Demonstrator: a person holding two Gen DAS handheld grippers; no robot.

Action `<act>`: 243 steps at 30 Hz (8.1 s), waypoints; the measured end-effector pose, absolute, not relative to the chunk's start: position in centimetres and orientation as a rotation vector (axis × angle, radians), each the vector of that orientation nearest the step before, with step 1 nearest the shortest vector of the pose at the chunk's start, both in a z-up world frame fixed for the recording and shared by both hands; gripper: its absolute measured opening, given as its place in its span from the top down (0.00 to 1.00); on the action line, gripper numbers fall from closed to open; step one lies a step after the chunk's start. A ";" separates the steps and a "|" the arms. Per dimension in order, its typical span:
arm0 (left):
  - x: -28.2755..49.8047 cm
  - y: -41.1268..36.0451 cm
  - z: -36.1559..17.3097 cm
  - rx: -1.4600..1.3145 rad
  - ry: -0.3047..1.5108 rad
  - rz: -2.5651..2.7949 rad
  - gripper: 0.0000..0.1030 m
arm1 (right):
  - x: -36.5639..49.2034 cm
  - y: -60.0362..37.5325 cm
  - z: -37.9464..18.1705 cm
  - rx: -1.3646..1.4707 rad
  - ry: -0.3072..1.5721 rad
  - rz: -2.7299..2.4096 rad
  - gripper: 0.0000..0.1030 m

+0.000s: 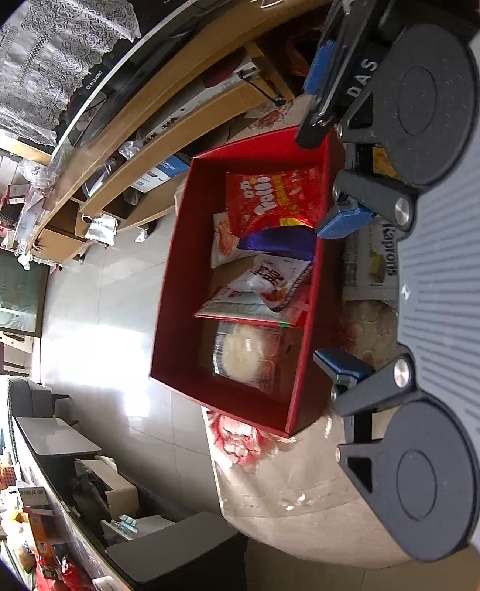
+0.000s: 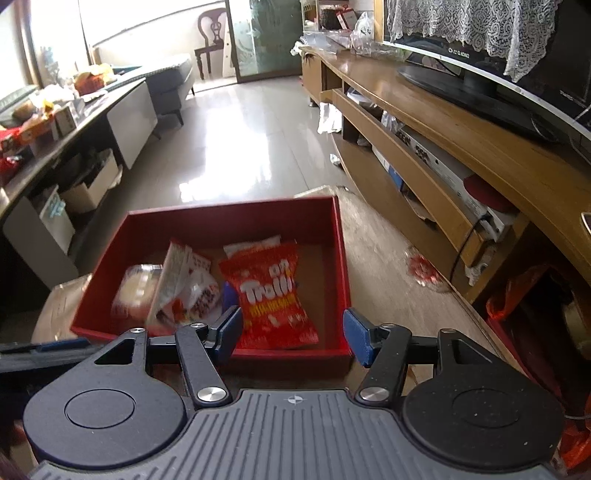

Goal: Organize snacks
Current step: 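Move left toward the Kaprons packet while right approaches the yellow bread bag, then grasp the Kaprons packet with left while right grasps the yellow bread bag, then carry the Kaprons packet with left while right carries the bread bag over the box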

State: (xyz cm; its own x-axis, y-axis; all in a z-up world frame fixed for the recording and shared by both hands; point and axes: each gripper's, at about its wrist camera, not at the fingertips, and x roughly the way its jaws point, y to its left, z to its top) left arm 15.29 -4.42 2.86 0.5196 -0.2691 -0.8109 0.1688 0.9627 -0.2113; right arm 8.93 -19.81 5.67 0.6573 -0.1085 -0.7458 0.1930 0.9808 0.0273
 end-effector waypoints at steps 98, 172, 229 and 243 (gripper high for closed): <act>12.7 -13.9 -4.7 0.292 1.130 -0.584 0.21 | 3.8 -25.5 2.3 0.199 1.011 -0.246 0.25; 11.4 -7.1 -3.4 0.088 1.168 -0.418 0.45 | 3.0 -21.5 0.3 0.046 1.109 -0.251 0.25; 11.3 -2.2 4.5 -0.028 0.941 -0.318 0.45 | 2.5 -16.3 6.3 0.096 0.864 -0.191 0.24; 16.1 -3.6 4.7 -0.065 0.920 -0.276 0.45 | 7.5 -18.2 6.3 0.125 0.836 -0.214 0.24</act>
State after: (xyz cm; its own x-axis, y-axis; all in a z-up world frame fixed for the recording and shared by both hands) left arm 16.10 -3.59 4.68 0.5732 -0.2632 -0.7760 0.2082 0.9627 -0.1727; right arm 7.45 -18.23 6.32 0.6508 -0.1392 -0.7464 0.2369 0.9712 0.0255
